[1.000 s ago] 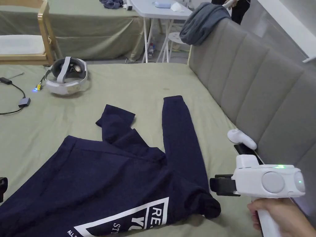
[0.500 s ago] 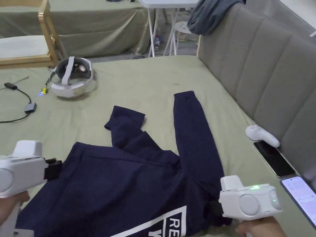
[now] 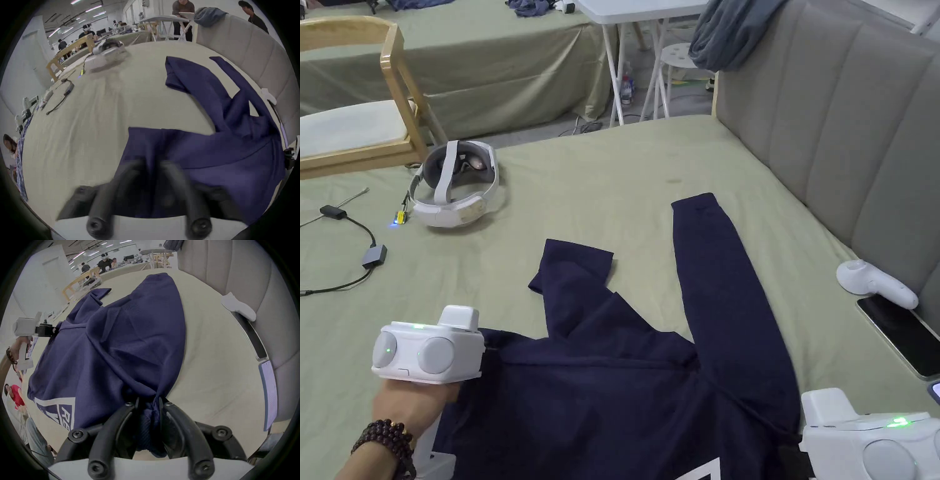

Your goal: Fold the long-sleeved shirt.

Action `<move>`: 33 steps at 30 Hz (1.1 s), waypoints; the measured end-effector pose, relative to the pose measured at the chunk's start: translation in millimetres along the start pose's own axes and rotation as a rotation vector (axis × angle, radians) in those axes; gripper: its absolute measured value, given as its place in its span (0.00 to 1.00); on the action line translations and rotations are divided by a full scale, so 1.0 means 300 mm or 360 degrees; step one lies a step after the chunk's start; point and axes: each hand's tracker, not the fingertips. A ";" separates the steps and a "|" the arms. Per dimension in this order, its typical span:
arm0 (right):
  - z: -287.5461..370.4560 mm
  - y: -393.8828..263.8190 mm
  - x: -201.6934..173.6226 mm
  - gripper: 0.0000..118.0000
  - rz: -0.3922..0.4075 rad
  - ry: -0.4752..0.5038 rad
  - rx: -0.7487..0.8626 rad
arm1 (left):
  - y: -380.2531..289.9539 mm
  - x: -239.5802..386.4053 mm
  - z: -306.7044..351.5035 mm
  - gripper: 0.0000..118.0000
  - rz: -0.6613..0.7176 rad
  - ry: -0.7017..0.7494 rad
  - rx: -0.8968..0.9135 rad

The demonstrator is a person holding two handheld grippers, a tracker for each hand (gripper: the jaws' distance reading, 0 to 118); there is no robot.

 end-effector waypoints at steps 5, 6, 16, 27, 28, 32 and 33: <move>0.022 -0.005 0.000 0.15 0.0008 -0.0003 0.0032 | 0.022 -0.052 0.135 0.05 0.0078 -0.0098 0.0146; 0.047 -0.003 0.003 0.14 0.0009 -0.0005 0.0056 | 0.036 -0.068 0.191 0.05 0.0090 -0.0088 0.0184; 0.589 0.381 0.007 0.12 0.0100 0.0161 0.0823 | 0.160 -0.270 0.863 0.05 0.0321 -0.0211 0.0787; 1.259 1.215 -0.273 0.12 0.0312 0.0003 0.1484 | 0.607 -0.522 1.493 0.05 0.0462 -0.0071 0.1339; 1.311 1.280 -0.294 0.12 0.0337 -0.0011 0.1512 | 0.651 -0.532 1.538 0.05 0.0477 -0.0059 0.1361; 1.480 1.479 -0.354 0.12 0.0263 -0.0037 0.1599 | 0.820 -0.557 1.657 0.05 0.0534 0.0063 0.1401; 1.509 1.502 -0.360 0.12 0.0274 -0.0029 0.1624 | 0.847 -0.556 1.675 0.05 0.0534 0.0072 0.1415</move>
